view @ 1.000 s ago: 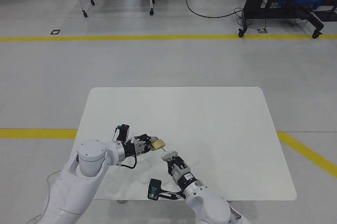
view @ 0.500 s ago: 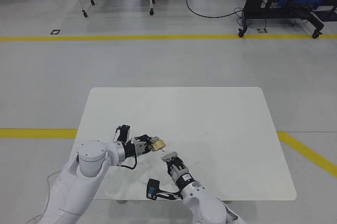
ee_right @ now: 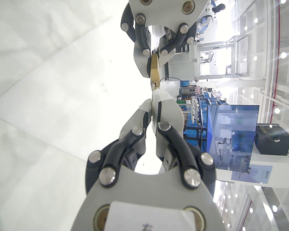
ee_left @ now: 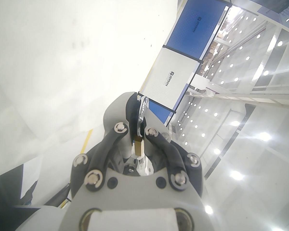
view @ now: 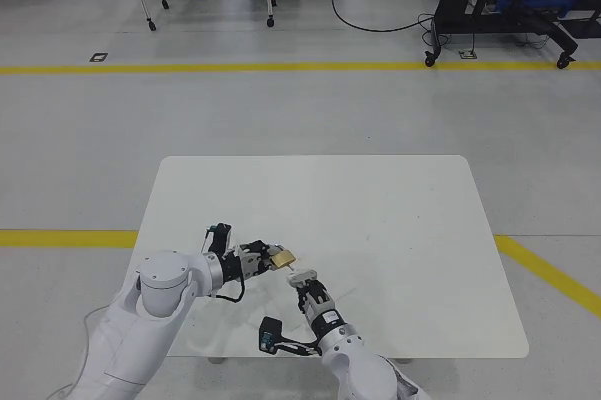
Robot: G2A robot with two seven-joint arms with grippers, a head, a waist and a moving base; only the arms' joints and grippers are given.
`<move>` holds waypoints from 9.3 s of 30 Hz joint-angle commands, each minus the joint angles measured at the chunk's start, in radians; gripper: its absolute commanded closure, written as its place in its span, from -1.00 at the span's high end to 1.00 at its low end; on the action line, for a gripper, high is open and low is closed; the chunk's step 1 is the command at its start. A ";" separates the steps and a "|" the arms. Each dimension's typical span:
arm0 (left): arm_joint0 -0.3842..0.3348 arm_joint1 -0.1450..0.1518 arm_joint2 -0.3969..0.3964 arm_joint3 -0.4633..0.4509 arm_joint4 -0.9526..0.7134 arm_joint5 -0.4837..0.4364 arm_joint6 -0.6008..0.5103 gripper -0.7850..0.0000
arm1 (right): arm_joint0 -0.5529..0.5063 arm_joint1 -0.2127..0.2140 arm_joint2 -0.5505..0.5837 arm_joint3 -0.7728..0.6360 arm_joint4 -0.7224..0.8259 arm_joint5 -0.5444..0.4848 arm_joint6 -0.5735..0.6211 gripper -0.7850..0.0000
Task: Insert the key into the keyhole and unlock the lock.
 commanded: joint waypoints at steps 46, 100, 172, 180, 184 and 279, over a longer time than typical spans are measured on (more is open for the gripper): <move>0.006 0.008 0.035 -0.019 -0.018 0.011 0.012 -1.00 | 0.013 -0.062 -0.007 0.038 -0.038 -0.050 0.014 -1.00; 0.084 0.012 -0.027 -0.012 -0.030 -0.382 0.122 -1.00 | -0.011 -0.060 0.260 0.029 0.492 -0.105 -0.317 -1.00; 0.170 0.007 -0.022 -0.097 0.127 -0.596 0.211 -1.00 | 0.026 -0.052 0.316 0.087 0.764 -0.191 -0.398 -1.00; 0.194 0.002 -0.019 -0.102 0.188 -0.707 0.273 -1.00 | 0.057 -0.044 0.368 0.138 0.927 -0.307 -0.467 -1.00; 0.191 0.002 -0.024 -0.093 0.190 -0.714 0.270 -1.00 | 0.069 -0.040 0.381 0.158 0.981 -0.344 -0.489 -1.00; 0.281 0.011 -0.170 -0.155 0.237 -0.708 0.241 1.00 | 0.399 -0.098 0.123 0.553 1.086 -0.184 -0.006 -0.83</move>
